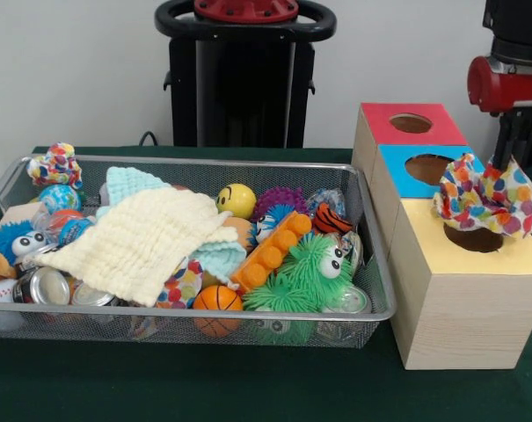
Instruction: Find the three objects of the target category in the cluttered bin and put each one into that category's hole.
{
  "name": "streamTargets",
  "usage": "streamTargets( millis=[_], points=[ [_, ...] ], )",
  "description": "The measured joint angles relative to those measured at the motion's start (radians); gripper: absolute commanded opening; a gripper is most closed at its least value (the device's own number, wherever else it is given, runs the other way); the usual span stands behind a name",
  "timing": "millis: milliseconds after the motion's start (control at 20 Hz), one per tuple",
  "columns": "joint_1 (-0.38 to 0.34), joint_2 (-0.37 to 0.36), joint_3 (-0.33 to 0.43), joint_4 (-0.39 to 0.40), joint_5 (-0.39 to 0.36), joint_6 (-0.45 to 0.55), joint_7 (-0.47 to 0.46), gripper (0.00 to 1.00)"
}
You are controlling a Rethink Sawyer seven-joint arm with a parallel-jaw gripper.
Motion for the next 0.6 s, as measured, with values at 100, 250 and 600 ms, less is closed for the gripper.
streamTargets(
  millis=[100,250,600],
  points=[
    [-0.004,0.001,0.0,0.0,0.0,-0.011,0.0,0.0],
    [-0.014,0.002,0.0,0.0,0.0,-0.032,0.0,0.0],
    [-0.051,0.004,0.0,0.0,-0.001,-0.059,0.0,0.0]
  ],
)
